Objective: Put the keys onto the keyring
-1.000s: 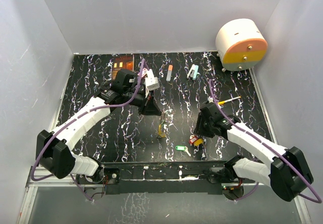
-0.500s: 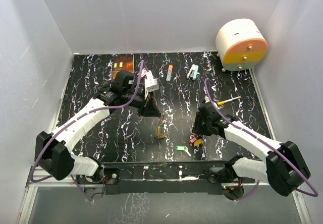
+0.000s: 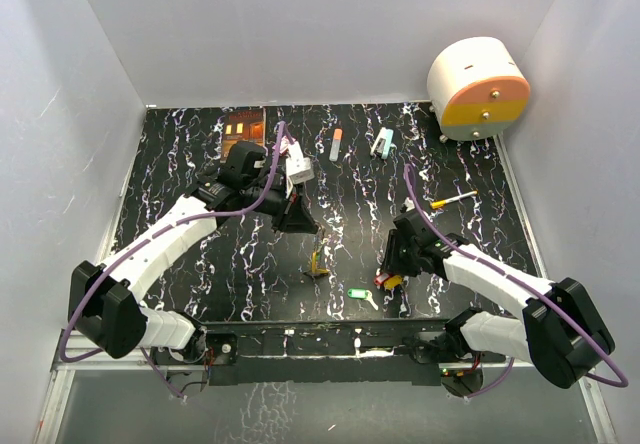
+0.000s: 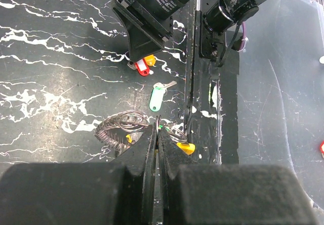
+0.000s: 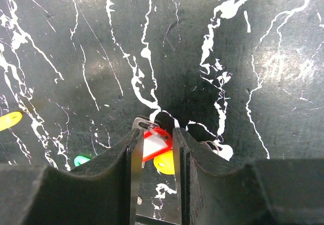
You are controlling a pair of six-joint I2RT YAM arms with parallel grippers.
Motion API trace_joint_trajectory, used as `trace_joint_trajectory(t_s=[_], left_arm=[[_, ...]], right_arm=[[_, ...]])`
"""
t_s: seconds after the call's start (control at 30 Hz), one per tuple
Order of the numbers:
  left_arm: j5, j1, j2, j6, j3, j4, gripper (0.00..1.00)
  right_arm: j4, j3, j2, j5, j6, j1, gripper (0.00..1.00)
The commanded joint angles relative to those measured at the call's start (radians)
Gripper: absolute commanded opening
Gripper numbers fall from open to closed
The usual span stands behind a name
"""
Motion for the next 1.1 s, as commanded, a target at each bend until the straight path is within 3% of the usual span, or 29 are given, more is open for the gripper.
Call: trace_joint_trajectory(t_s=[0.0,0.37,0.53,0.77,0.9,1.07], left_arm=[[0.033,0.012,-0.051,0.011,-0.005,0.018,0.0],[0.031,0.02,-0.056,0.014,-0.01,0.019,0.0],[0.026,0.02,-0.058,0.015,-0.01,0.017,0.0],[-0.001,0.02,-0.076,0.063,-0.023,-0.027,0.0],[-0.007,0.019,-0.062,0.162,0.02,-0.158,0.0],[-0.067,0.019,-0.046,0.327,0.118,-0.325,0.0]], right_arm=[[0.061,-0.001,-0.011,0.01,0.001,0.001,0.33],[0.07,-0.004,-0.011,0.022,-0.002,0.001,0.2],[0.066,-0.004,-0.022,0.021,-0.012,0.001,0.08],[0.096,-0.006,-0.22,-0.03,-0.082,0.002,0.07],[0.125,0.011,-0.368,-0.082,-0.122,0.003,0.07],[0.155,0.063,-0.401,-0.258,-0.183,0.002,0.07]])
